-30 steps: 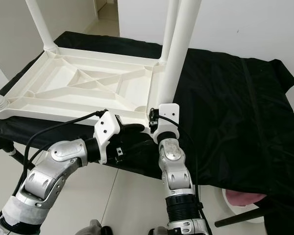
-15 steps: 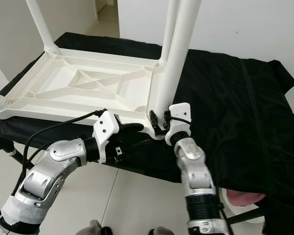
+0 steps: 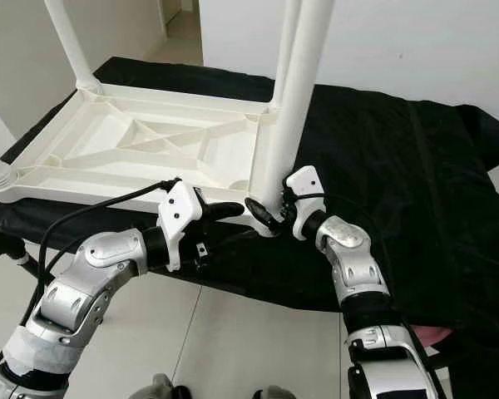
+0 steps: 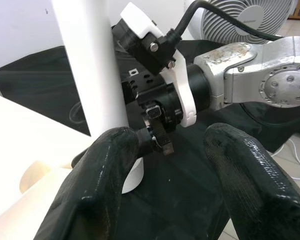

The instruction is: Building children table

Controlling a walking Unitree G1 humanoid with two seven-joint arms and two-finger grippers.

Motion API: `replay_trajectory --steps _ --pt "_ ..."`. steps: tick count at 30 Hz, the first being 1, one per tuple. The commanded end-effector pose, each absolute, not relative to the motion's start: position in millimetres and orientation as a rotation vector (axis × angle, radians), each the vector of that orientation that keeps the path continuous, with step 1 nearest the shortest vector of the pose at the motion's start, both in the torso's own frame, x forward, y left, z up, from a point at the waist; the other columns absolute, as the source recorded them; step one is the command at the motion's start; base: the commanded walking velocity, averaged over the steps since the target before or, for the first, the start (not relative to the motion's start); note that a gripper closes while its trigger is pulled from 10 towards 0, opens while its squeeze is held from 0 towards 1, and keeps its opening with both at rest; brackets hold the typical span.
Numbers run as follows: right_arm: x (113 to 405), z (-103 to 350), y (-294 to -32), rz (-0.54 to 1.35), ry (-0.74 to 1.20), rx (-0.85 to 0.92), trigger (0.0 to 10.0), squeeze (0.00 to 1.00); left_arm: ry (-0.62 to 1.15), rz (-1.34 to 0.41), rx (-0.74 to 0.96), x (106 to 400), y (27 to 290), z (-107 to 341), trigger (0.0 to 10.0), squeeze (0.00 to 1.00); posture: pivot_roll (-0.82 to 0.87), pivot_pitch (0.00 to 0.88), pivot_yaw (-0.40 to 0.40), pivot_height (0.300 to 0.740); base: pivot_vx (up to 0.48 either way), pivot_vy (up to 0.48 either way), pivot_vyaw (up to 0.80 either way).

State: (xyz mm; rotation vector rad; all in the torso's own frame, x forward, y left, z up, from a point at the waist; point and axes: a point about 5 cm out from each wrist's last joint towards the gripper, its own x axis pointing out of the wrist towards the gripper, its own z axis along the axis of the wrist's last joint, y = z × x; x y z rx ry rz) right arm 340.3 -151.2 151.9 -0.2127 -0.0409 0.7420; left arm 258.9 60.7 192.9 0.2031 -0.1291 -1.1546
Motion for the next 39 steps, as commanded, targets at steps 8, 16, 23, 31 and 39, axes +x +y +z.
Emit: replay_trajectory --steps 8,16,23,31,39 --pt "347.7 136.2 -144.7 0.855 0.032 -0.234 0.0 0.0 -0.141 -1.114 0.212 262.2 61.4 195.2 10.0 0.0 -0.07 0.023 0.013 0.74 0.0 0.0 0.0" --pt "347.8 132.5 -152.8 0.851 0.024 -0.217 0.0 0.0 -0.138 -1.116 0.213 261.5 61.6 194.0 10.0 0.0 -0.08 0.021 0.018 0.74 0.0 0.0 0.0" --pt "347.3 137.3 -153.7 0.786 -0.015 -0.239 10.0 0.0 -0.136 -1.116 0.212 262.0 61.3 193.3 10.0 0.0 -0.08 0.026 0.014 0.74 0.0 0.0 0.0" --pt "342.4 148.1 -149.6 0.499 -0.067 -0.214 10.0 0.0 -0.126 -1.116 0.206 260.9 60.0 189.7 10.0 0.0 -0.1 0.035 0.006 0.74 0.0 0.0 0.0" --pt "325.8 146.5 -125.0 0.209 -0.093 -0.116 10.0 0.0 -0.124 -1.127 0.204 261.3 58.3 188.7 10.0 0.0 -0.11 0.022 0.007 0.74 0.0 0.0 0.0"
